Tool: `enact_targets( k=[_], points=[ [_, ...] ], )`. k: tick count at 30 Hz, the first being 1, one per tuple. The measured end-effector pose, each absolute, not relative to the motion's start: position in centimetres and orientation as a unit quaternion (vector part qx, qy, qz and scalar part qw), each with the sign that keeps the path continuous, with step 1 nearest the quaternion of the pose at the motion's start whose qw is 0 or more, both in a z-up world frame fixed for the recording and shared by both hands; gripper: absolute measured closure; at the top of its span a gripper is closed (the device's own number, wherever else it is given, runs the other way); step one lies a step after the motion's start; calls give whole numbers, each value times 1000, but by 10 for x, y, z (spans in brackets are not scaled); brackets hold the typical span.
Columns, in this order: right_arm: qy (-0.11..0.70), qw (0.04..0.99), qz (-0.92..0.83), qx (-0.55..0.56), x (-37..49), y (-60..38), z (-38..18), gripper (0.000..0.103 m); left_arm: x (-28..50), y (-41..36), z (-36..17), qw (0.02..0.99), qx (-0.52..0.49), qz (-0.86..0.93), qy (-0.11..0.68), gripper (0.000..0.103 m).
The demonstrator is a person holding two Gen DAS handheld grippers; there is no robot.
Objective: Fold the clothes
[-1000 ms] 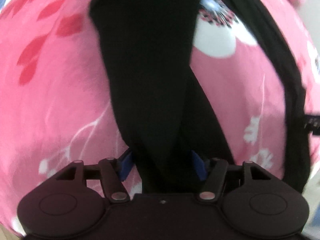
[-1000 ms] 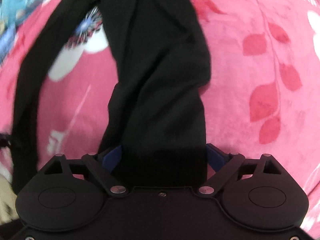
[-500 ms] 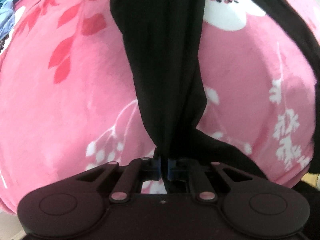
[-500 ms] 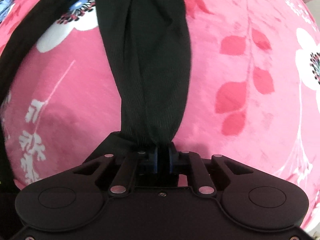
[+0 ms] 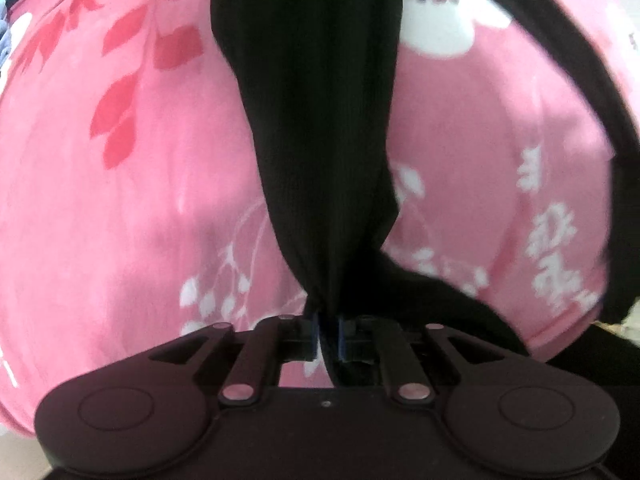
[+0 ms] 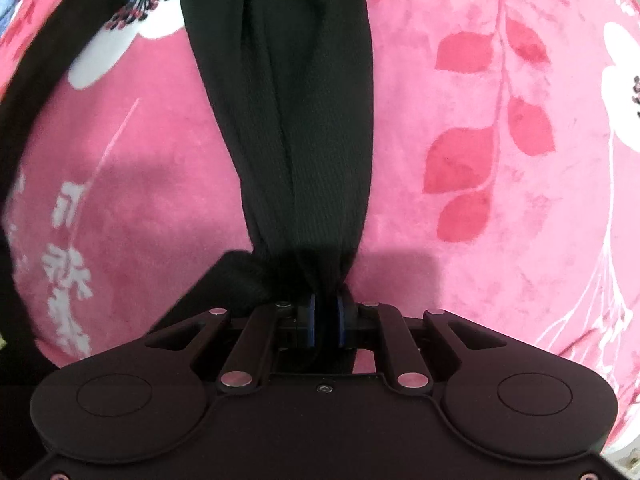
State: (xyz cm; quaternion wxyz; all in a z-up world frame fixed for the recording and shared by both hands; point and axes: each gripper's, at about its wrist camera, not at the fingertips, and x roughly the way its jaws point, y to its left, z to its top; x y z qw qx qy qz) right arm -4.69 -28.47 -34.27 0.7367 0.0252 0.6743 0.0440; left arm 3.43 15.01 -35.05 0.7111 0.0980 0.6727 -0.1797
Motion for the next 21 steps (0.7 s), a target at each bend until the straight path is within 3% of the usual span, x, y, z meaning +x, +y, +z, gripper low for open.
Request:
enact_targets(
  k=[1,2,7,11,16,21],
  points=[
    [664,746,44,24,-45,-287,-336,47,36,154,-346,713,96,-186,669,78],
    [652,757,44,24,-44,-291,-328,45,37,161,-337,714,92,-198,665,75],
    [571,819,50,40,-9,-320,-282,39,74,188,-309,733,72,-177,653,72],
    [510,855,69,60,58,-333,-279,38,161,191,-315,786,22,-140,602,72],
    [424,894,123,75,203,-314,-304,38,300,129,-332,846,3,-165,507,71],
    [354,923,150,-9,330,-270,-308,37,423,41,-345,898,85,-155,404,66]
  ],
)
